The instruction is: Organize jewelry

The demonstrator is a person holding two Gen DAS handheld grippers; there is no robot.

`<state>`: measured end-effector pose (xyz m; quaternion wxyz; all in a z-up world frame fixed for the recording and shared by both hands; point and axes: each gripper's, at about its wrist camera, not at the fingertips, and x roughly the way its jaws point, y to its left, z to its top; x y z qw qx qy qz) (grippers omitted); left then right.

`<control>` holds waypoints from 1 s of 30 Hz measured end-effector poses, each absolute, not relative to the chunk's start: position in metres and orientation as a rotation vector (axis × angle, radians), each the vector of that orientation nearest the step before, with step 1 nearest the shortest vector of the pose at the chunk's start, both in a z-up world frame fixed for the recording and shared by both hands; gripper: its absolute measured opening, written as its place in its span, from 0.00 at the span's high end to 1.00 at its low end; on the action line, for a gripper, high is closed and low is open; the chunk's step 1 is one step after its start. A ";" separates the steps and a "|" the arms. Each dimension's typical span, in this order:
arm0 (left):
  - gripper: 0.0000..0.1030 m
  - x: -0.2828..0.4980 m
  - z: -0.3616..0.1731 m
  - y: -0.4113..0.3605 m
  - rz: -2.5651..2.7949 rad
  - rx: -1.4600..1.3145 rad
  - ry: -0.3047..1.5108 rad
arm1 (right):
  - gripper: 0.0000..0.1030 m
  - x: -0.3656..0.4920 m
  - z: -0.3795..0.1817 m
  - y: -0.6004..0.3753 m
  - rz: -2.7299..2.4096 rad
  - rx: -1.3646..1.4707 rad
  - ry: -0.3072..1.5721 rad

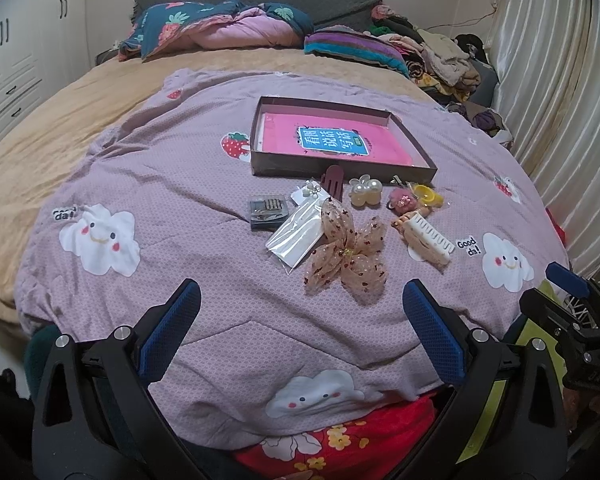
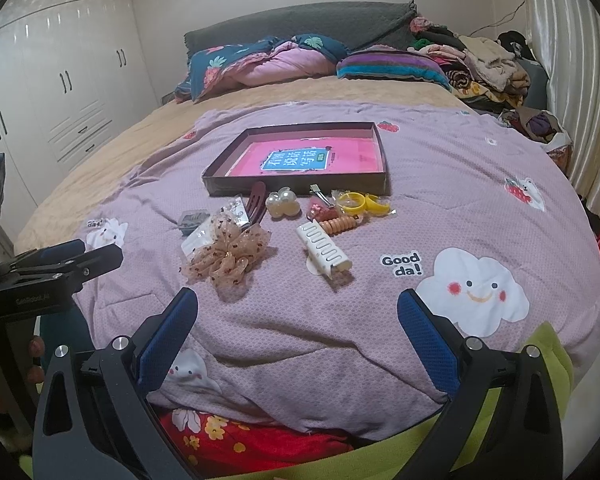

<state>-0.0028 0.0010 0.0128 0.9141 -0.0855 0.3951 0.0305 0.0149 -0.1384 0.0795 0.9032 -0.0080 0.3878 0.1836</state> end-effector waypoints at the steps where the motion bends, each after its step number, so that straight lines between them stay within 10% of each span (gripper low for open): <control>1: 0.08 -0.003 0.012 0.001 0.062 -0.175 0.812 | 0.04 0.015 0.079 -0.139 0.380 -0.015 0.800; 30: 0.08 0.004 0.021 -0.004 0.046 -0.174 0.798 | 0.04 0.023 0.093 -0.148 0.412 -0.002 0.799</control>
